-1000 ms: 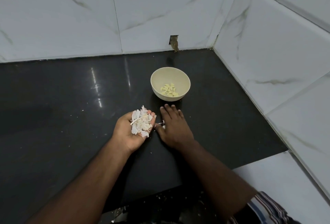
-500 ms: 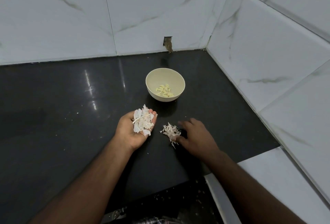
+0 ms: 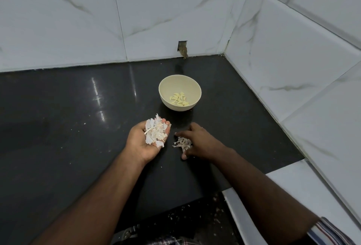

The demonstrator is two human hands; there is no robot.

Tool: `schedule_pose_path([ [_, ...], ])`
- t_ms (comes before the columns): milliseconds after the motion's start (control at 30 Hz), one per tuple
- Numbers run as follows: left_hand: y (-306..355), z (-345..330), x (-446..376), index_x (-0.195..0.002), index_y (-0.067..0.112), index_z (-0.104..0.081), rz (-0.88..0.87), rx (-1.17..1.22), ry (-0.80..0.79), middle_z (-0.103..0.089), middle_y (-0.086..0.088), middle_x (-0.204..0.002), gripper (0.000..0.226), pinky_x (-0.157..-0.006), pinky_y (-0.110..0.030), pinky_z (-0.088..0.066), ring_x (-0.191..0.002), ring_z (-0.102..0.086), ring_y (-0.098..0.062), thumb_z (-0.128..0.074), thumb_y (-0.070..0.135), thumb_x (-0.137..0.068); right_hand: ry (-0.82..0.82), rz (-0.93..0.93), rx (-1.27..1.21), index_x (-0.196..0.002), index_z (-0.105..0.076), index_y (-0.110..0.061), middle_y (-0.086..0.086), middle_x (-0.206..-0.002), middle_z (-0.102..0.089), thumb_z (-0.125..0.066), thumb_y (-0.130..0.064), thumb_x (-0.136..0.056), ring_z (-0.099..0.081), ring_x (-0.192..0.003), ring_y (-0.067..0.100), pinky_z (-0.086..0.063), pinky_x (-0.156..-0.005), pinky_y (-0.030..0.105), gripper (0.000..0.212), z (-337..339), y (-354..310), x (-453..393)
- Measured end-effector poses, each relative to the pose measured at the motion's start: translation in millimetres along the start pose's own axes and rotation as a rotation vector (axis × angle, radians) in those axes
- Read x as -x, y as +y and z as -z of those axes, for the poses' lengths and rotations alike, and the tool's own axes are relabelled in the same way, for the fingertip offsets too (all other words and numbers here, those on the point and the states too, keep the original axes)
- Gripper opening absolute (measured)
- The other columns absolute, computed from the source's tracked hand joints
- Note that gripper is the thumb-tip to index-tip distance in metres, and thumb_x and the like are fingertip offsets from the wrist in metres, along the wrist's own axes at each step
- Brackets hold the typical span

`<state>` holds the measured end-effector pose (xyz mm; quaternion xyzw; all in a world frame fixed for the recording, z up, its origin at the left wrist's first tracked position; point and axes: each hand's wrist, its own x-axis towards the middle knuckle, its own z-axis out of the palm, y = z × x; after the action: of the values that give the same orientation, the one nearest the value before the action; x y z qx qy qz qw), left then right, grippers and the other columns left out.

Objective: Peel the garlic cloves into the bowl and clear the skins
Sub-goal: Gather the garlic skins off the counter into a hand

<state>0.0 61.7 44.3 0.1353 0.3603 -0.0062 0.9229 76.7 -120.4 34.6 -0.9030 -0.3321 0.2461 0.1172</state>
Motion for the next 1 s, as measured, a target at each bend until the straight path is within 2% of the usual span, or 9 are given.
schedule_pose_path([
  [100,-1,1,1,-0.108,-0.007,-0.068,-0.005,0.01,-0.001,-0.072,-0.02,-0.112,0.029,-0.078,-0.043,-0.06,-0.101,-0.069,-0.033,-0.047,0.01,-0.097,-0.024,0.035,0.053,-0.142,-0.05,-0.039,0.0,-0.136,-0.039,-0.08,-0.039,-0.079,-0.039,-0.125,0.023,-0.041,-0.106,0.04,0.07,0,0,1],
  [200,-2,2,2,-0.11,-0.006,-0.068,-0.001,0.013,0.007,-0.072,-0.02,-0.111,0.029,-0.074,-0.042,-0.063,-0.102,-0.069,-0.033,-0.047,0.01,-0.097,0.021,0.088,0.105,-0.139,-0.056,-0.032,0.002,-0.141,-0.042,-0.067,-0.034,-0.093,-0.042,-0.127,0.025,-0.04,-0.107,0.039,0.048,-2,-3,5],
  [333,-4,5,2,-0.109,-0.006,-0.068,-0.009,0.012,0.006,-0.073,-0.021,-0.107,0.029,-0.083,-0.043,-0.059,-0.099,-0.07,-0.033,-0.047,0.009,-0.097,0.089,0.152,0.164,-0.13,-0.064,-0.022,0.004,-0.127,-0.054,-0.058,-0.015,-0.096,-0.053,-0.114,0.024,-0.048,-0.096,0.037,0.035,-7,-11,8],
  [467,-4,7,4,-0.111,-0.007,-0.067,-0.012,0.023,0.021,-0.072,-0.021,-0.109,0.03,-0.074,-0.047,-0.062,-0.101,-0.069,-0.034,-0.047,0.01,-0.097,0.081,0.121,0.263,-0.122,-0.065,-0.016,0.006,-0.116,-0.056,-0.053,-0.015,-0.097,-0.056,-0.106,0.024,-0.048,-0.085,0.033,0.027,-5,-20,8],
  [667,-5,7,6,-0.109,-0.007,-0.068,-0.01,0.017,0.017,-0.071,-0.02,-0.112,0.029,-0.075,-0.052,-0.06,-0.104,-0.068,-0.034,-0.048,0.009,-0.097,0.024,0.035,0.307,-0.112,-0.066,-0.01,0.009,-0.112,-0.059,-0.052,-0.015,-0.097,-0.06,-0.103,0.025,-0.046,-0.081,0.033,0.021,6,-30,3],
  [767,-4,9,5,-0.107,-0.007,-0.068,-0.015,0.005,0.016,-0.073,-0.02,-0.105,0.029,-0.074,-0.052,-0.06,-0.103,-0.068,-0.034,-0.047,0.011,-0.097,0.112,-0.147,0.012,-0.092,-0.071,-0.012,0.003,-0.094,-0.07,-0.062,-0.012,-0.088,-0.068,-0.088,0.018,-0.052,-0.073,0.028,0.01,12,-13,-1],
  [867,-4,9,3,-0.106,-0.006,-0.068,-0.018,-0.005,0.014,-0.073,-0.02,-0.102,0.029,-0.075,-0.052,-0.06,-0.1,-0.069,-0.034,-0.047,0.013,-0.098,0.132,-0.294,-0.663,-0.086,-0.075,-0.005,0.007,-0.082,-0.074,-0.069,-0.002,-0.087,-0.072,-0.074,0.015,-0.062,-0.079,0.032,0.006,19,-2,7],
  [933,-6,8,2,-0.103,-0.006,-0.068,-0.016,-0.01,0.007,-0.071,-0.019,-0.101,0.029,-0.076,-0.051,-0.06,-0.097,-0.068,-0.034,-0.047,0.013,-0.097,0.113,-0.282,-0.94,-0.088,-0.073,0.0,0.013,-0.084,-0.073,-0.066,0.004,-0.089,-0.07,-0.073,0.016,-0.062,-0.075,0.029,0.008,28,-9,16],
  [1000,-10,6,1,-0.1,-0.007,-0.067,-0.005,-0.013,-0.018,-0.07,-0.02,-0.099,0.029,-0.077,-0.047,-0.06,-0.092,-0.068,-0.033,-0.046,0.012,-0.096,0.124,-0.199,-0.987,-0.089,-0.072,-0.001,0.015,-0.083,-0.072,-0.065,0.006,-0.09,-0.068,-0.071,0.016,-0.06,-0.069,0.024,0.01,40,-26,21],
])
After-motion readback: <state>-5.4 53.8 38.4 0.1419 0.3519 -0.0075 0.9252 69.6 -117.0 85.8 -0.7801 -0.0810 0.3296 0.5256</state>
